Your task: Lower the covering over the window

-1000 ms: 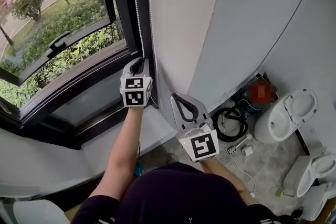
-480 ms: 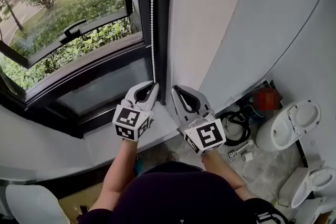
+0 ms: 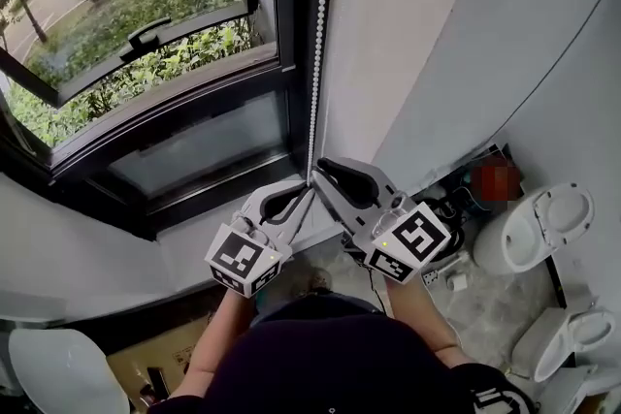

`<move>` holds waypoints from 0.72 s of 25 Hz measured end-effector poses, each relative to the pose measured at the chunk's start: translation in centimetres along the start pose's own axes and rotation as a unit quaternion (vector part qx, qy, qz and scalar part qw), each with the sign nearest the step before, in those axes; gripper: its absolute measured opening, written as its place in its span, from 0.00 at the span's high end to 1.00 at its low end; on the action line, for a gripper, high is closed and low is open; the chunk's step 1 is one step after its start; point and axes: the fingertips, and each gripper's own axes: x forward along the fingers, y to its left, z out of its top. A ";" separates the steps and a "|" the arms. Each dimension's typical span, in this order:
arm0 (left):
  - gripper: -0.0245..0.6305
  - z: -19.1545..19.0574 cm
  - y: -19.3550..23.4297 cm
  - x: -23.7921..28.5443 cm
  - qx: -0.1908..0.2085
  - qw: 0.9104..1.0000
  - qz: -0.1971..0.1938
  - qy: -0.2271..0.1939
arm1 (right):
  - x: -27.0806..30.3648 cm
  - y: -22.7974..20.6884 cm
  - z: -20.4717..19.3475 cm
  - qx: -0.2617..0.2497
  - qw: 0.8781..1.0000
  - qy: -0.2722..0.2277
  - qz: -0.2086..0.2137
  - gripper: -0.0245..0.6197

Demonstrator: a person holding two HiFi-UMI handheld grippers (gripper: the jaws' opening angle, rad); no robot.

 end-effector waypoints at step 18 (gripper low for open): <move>0.93 -1.4 -5.6 -0.1 -0.052 0.998 -0.028 -0.021 | -3.7 2.0 -1.3 -0.033 0.998 0.060 0.013 0.93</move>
